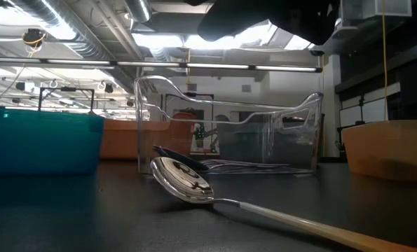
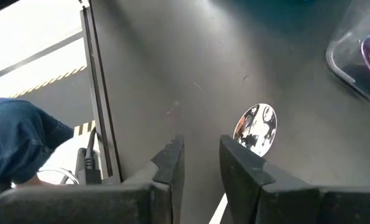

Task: Sort silverware by color (type)
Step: Put the orange spoon into the blue bin

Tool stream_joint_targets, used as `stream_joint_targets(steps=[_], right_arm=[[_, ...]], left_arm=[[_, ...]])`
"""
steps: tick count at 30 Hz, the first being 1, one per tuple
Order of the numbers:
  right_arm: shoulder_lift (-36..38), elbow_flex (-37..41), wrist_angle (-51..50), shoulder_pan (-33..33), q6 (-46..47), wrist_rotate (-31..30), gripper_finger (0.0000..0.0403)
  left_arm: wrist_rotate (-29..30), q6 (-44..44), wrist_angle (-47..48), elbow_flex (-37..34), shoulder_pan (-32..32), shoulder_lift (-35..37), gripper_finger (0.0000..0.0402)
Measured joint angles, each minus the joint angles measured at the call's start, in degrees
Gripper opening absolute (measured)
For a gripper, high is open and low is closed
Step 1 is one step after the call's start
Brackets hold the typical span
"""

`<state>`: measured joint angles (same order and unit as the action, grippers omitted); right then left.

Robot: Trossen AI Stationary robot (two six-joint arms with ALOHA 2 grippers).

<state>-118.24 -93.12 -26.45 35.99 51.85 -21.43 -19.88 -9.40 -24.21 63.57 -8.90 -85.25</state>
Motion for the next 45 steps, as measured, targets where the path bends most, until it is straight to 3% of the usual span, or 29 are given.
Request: stream_joint_targets(steps=[3, 5, 10, 13, 17, 23, 27, 31, 35, 45], right_arm=[[0.0, 0.0, -0.16, 0.0, 2.16, 0.0, 0.009], [0.0, 0.0, -0.18, 0.0, 3.7, 0.0, 0.009], [0.0, 0.0, -0.21, 0.0, 6.95, 0.02, 0.009], [0.0, 0.0, -0.18, 0.0, 8.43, -0.04, 0.009], [0.0, 0.0, -0.18, 0.0, 9.62, -0.08, 0.009], [0.0, 0.0, -0.18, 0.0, 10.02, -0.04, 0.009], [0.0, 0.0, -0.18, 0.0, 9.87, -0.02, 0.009], [0.0, 0.0, -0.19, 0.0, 9.8, -0.02, 0.009], [0.0, 0.0, -0.18, 0.0, 9.39, -0.04, 0.009], [0.0, 0.0, -0.18, 0.0, 9.36, -0.04, 0.009]], left_arm=[[-7.5, 0.3, 3.63, 0.02, 2.45, 4.4, 0.0103], [-8.32, 2.92, 10.37, 0.02, 3.35, 8.43, 0.0103], [0.67, 9.86, 29.96, 0.02, 0.59, 19.84, 0.0103], [7.16, 12.51, 35.25, -0.3, -3.92, 25.56, 0.0103], [11.03, 14.48, 32.22, -6.61, -11.15, 33.33, 0.0103], [18.96, 14.08, 22.0, -24.49, -20.27, 46.1, 0.0103], [25.63, 14.15, 14.46, -35.5, -23.15, 54.16, 0.0103], [28.25, 14.16, 9.94, -44.24, -23.57, 61.21, 0.0103], [29.07, 15.47, 8.9, -49.47, -23.49, 67.57, 0.0103], [37.4, 22.52, 9.3, -55.85, -23.49, 81.55, 0.0103]])
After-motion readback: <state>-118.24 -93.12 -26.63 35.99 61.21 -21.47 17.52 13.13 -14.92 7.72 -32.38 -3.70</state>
